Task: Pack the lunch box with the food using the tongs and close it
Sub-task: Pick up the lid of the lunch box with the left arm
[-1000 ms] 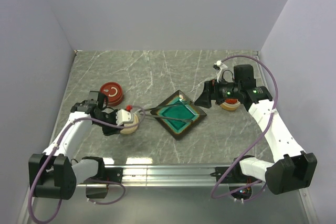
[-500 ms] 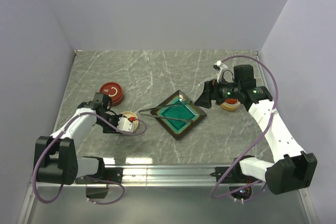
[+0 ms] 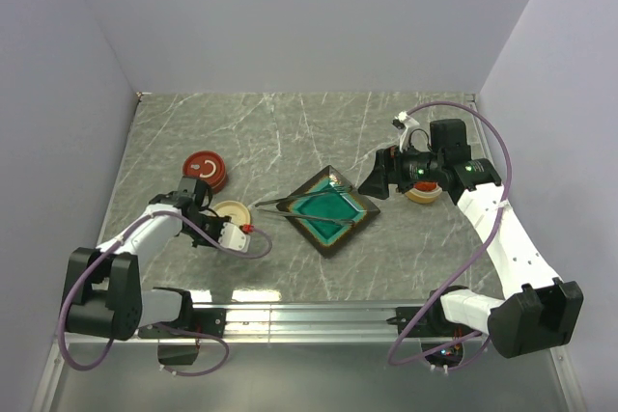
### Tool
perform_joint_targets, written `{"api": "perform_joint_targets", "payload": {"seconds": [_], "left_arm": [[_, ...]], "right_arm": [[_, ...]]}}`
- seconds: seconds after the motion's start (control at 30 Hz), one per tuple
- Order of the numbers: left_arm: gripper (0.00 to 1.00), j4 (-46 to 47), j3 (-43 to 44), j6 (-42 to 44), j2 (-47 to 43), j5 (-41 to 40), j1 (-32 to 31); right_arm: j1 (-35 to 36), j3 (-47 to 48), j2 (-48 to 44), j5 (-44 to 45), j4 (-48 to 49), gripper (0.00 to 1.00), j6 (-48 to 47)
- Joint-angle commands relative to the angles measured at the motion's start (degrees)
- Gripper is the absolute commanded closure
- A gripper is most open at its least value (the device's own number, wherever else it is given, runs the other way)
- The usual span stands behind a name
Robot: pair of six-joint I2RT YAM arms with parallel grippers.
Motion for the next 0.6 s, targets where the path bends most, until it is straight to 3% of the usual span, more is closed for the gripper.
{"api": "perform_joint_targets", "payload": {"seconds": [0.0,0.2,0.37,0.5,0.57], "left_arm": [[0.84,-1.51,-2.39,0.99,0.9,-1.83,-0.82],[0.9,-2.57,-2.92,0.46,-0.5,-3.24,-1.26],[0.9,-1.95,-2.13,-3.14,0.98,-3.33,-2.49],[1.0,-7.63,2.25,-8.67,-0.41,1.93,-2.58],[1.0,-11.16,6.47,-10.6,-1.99,6.41,-2.58]], "right_arm": [[-0.33,0.3,-1.22,-0.13,0.91,0.0,-0.41],[-0.33,0.47,-1.39,-0.3,0.73,0.0,-0.5],[-0.42,0.56,-0.78,-1.01,1.7,0.0,0.64],[-0.42,1.09,-0.78,-1.71,2.13,0.0,0.91],[-0.33,1.26,-0.87,-1.97,2.66,0.0,0.91]]}}
